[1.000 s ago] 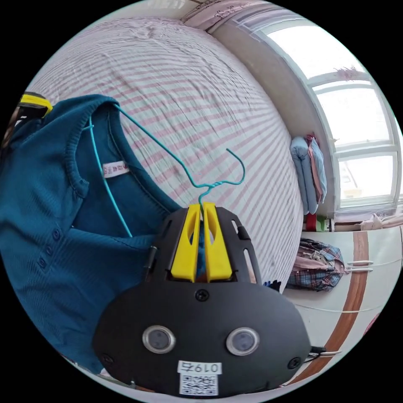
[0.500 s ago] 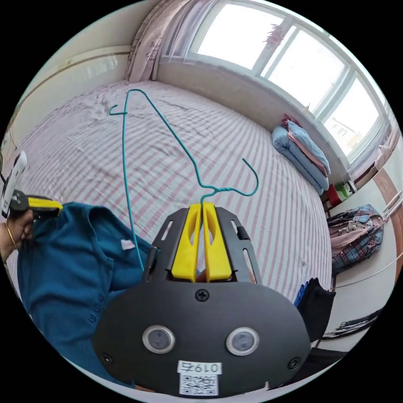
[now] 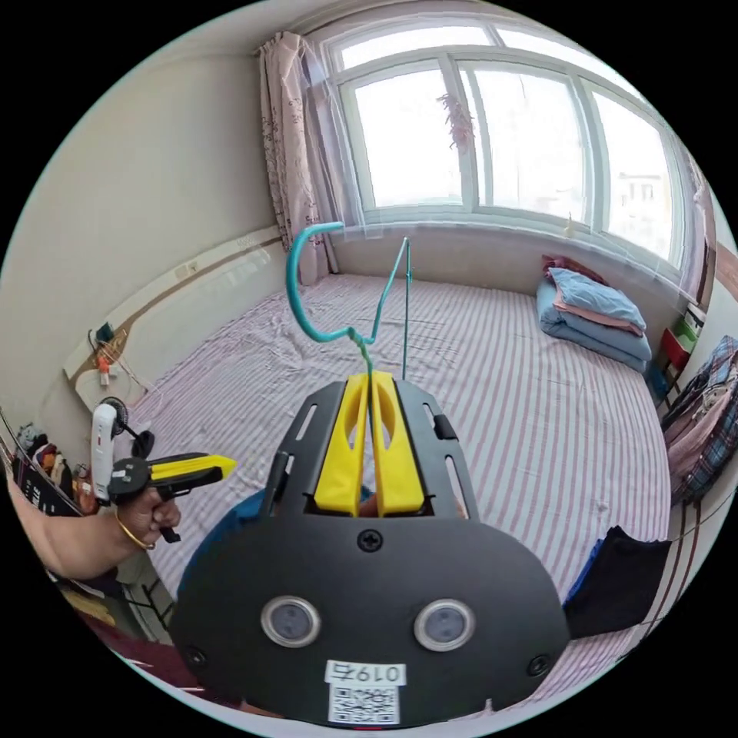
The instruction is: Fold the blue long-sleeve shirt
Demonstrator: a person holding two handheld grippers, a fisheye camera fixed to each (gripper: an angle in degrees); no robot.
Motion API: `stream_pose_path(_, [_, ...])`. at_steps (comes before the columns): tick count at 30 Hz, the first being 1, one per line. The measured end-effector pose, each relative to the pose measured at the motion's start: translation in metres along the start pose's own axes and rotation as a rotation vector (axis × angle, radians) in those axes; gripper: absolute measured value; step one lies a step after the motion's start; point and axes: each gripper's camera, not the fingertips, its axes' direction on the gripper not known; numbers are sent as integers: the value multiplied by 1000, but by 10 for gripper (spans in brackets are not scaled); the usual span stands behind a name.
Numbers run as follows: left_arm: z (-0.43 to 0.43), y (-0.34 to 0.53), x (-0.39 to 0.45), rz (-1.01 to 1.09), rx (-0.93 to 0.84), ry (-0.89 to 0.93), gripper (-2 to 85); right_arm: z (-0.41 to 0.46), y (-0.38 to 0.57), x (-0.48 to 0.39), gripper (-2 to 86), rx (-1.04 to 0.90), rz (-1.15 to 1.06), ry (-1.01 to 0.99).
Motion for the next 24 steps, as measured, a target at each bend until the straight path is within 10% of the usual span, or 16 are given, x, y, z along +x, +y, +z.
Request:
stream_pose_path(8, [-174,161,38,-83,-46,6,7,-141,45,-77,-10,-121,-6,-412])
stream_pose_path(24, [-528,613,63,-842,255,-598,8,-270,128,-420,-10,-354,-487,-1206])
